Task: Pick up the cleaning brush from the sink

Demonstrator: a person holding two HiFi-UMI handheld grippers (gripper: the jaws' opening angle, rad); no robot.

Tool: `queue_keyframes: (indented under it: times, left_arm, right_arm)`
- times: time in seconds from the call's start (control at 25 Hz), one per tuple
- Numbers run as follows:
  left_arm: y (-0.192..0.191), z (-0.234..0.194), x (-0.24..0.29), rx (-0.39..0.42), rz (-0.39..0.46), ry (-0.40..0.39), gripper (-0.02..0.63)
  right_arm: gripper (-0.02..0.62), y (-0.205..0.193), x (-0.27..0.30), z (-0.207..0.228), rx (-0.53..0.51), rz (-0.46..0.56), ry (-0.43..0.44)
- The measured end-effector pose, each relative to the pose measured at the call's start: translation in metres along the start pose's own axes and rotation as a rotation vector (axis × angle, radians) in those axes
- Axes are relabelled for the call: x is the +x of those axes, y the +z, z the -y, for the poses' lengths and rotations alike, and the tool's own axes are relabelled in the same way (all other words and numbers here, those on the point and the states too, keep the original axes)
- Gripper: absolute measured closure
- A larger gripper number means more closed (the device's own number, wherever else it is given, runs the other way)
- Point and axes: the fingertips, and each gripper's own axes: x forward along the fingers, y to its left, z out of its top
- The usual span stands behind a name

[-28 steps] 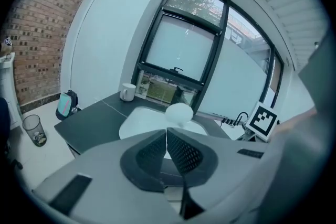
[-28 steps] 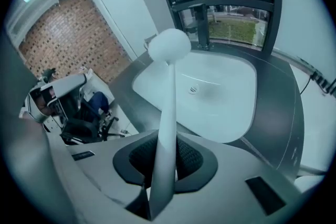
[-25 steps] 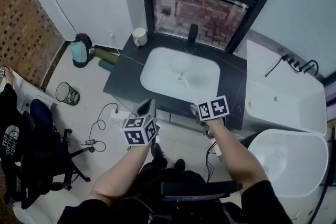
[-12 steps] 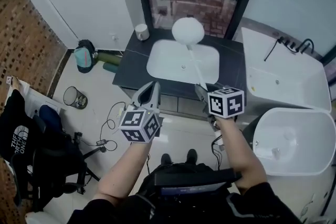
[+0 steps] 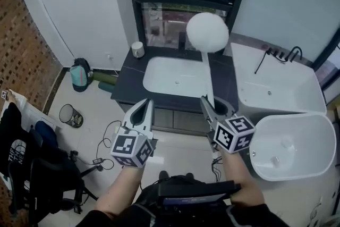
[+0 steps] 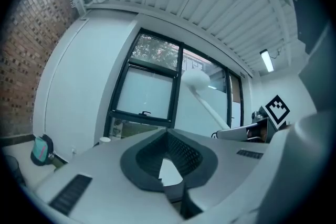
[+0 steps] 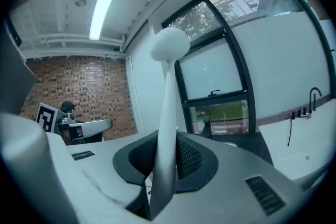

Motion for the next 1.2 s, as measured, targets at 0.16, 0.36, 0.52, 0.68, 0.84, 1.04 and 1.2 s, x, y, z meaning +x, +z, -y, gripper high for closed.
queue_keyframes:
  times: [0.16, 0.36, 0.52, 0.68, 0.84, 1.04, 1.2]
  left_arm:
    - [0.011, 0.016, -0.021, 0.042, -0.003, 0.018, 0.606]
    - [0.001, 0.018, -0.029, 0.048, -0.043, 0.043, 0.606]
    - [-0.011, 0.022, -0.031, 0.028, -0.087, 0.035, 0.606]
    - [-0.015, 0.023, -0.04, 0.04, -0.096, 0.047, 0.606]
    - [-0.012, 0.025, -0.035, 0.029, -0.087, 0.05, 0.606]
    - [-0.009, 0.024, -0.028, 0.024, -0.078, 0.044, 0.606]
    - [-0.008, 0.023, -0.028, 0.035, -0.072, 0.044, 0.606]
  right_arm:
    - [0.546, 0.021, -0.042, 0.001, -0.034, 0.066, -0.003]
    - [0.546, 0.025, -0.073, 0.009, -0.076, 0.151, -0.033]
    - [0.546, 0.028, -0.098, 0.022, -0.103, 0.227, -0.065]
    - [0.546, 0.027, -0.123, 0.03, -0.154, 0.27, -0.093]
    - [0.546, 0.031, -0.134, 0.042, -0.147, 0.292, -0.149]
    - [0.545, 0.033, -0.133, 0.054, -0.13, 0.299, -0.173]
    - [0.546, 0.034, -0.133, 0.059, -0.134, 0.299, -0.191]
